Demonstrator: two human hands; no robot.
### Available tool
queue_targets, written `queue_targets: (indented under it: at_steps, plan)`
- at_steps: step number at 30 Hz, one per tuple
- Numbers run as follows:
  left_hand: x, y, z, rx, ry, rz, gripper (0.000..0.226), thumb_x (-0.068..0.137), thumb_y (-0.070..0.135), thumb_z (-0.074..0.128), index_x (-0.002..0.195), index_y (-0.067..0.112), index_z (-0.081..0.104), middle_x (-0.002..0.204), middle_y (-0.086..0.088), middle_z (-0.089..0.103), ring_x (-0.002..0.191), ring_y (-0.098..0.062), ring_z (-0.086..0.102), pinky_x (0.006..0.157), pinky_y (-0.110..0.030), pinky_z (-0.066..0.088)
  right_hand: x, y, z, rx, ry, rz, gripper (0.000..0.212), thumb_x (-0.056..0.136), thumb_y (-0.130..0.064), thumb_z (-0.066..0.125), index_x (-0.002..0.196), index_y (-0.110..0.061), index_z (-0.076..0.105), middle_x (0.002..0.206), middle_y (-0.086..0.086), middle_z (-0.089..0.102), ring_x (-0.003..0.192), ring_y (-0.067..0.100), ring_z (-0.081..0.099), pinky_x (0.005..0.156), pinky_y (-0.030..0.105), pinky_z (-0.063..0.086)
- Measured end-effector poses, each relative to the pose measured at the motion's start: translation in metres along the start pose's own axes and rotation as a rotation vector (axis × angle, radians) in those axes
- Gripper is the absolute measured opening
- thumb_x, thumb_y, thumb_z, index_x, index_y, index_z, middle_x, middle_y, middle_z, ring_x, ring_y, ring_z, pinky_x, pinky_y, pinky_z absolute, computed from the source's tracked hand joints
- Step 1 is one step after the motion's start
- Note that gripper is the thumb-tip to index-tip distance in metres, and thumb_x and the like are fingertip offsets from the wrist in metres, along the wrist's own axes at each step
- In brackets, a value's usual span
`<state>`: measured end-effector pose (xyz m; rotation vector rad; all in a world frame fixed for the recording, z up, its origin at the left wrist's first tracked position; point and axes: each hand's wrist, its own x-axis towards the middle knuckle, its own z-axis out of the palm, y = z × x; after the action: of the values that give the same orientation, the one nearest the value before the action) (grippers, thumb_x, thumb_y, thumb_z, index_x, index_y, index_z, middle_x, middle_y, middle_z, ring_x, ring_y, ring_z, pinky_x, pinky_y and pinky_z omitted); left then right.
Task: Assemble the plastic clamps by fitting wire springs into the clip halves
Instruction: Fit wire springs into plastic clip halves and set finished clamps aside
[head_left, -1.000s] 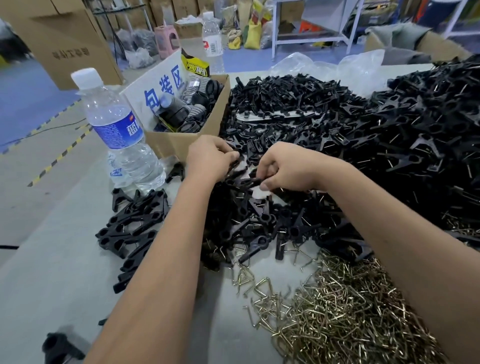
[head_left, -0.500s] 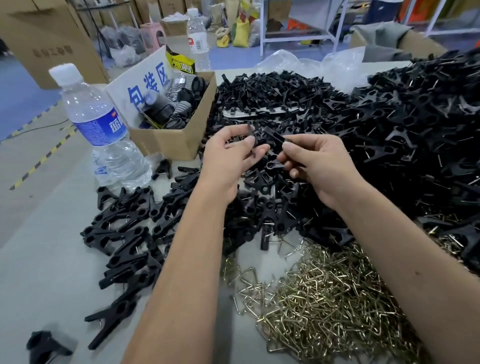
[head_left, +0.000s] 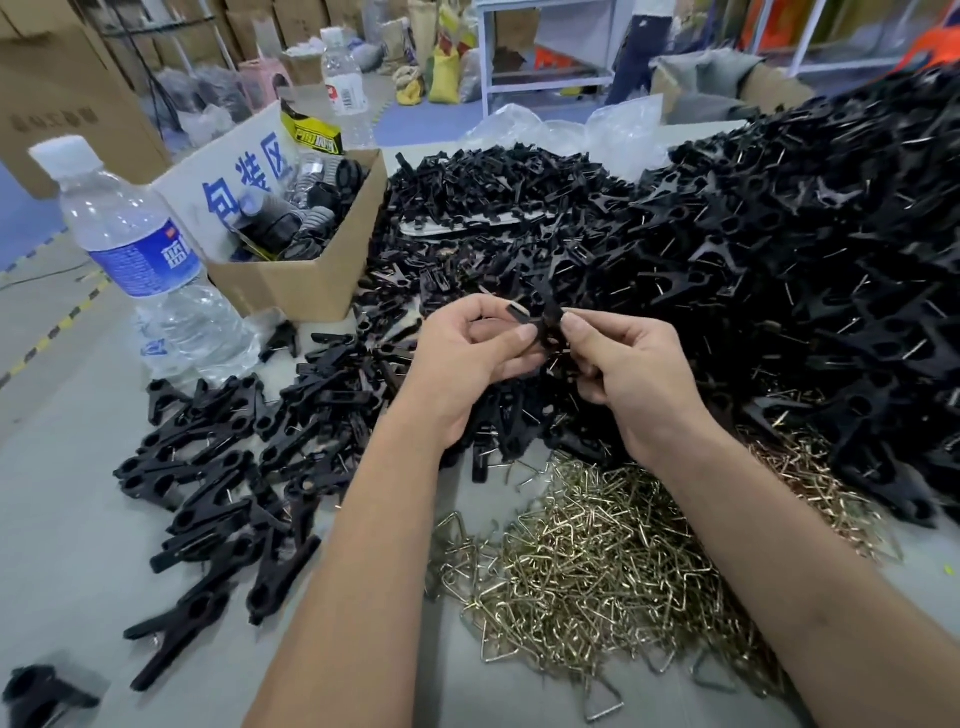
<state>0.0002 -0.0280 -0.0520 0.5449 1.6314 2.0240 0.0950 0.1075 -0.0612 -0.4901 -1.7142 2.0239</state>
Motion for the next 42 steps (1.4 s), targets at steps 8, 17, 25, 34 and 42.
queue_targets:
  at_steps: [8,17,25,34,42]
  plan:
    - [0.002,-0.003,-0.003,-0.012,-0.008,-0.007,0.016,0.09,-0.011,0.069,0.091,0.005,0.068,0.083,-0.011,0.073,0.081,-0.023,0.075,0.076,-0.032,0.063,-0.002,0.003,0.0,-0.04,-0.016,-0.026,0.016,0.101,-0.011,0.066,0.105,-0.015,0.08,0.055,-0.014,0.062,0.048,0.0,0.046,0.043,0.015,0.035]
    - [0.003,-0.004,0.002,-0.111,0.061,0.014,0.022,0.093,-0.006,0.069,0.114,-0.002,0.073,0.103,-0.019,0.078,0.095,-0.026,0.077,0.08,-0.029,0.062,-0.001,0.008,0.001,-0.179,0.012,-0.141,0.016,0.097,-0.02,0.073,0.108,-0.026,0.082,0.061,-0.006,0.065,0.051,0.014,0.048,0.046,0.026,0.038]
    - [0.002,-0.005,0.011,-0.12,0.121,0.036,0.021,0.079,-0.002,0.083,0.099,0.006,0.078,0.091,-0.014,0.079,0.083,-0.021,0.076,0.076,-0.026,0.06,-0.001,0.002,0.008,-0.626,0.06,-0.435,0.021,0.092,-0.015,0.077,0.113,-0.018,0.081,0.088,-0.006,0.079,0.057,-0.01,0.06,0.062,0.007,0.043]
    - [0.009,0.004,-0.021,-0.161,0.201,0.123,0.016,0.094,0.002,0.071,0.11,0.001,0.07,0.092,-0.011,0.078,0.089,-0.032,0.078,0.072,-0.025,0.061,-0.014,-0.045,0.009,-0.994,-0.69,-0.282,0.011,0.085,-0.024,0.086,0.075,-0.025,0.08,0.062,-0.01,0.07,0.053,0.002,0.059,0.052,0.015,0.046]
    - [0.012,0.005,-0.039,-0.159,0.296,0.146,0.024,0.086,-0.002,0.079,0.106,0.003,0.066,0.089,-0.011,0.079,0.081,-0.028,0.078,0.07,-0.025,0.062,-0.041,-0.024,0.062,-1.26,-0.942,-0.447,0.017,0.088,-0.029,0.079,0.105,-0.031,0.078,0.087,-0.016,0.066,0.082,0.006,0.06,0.075,0.026,0.049]
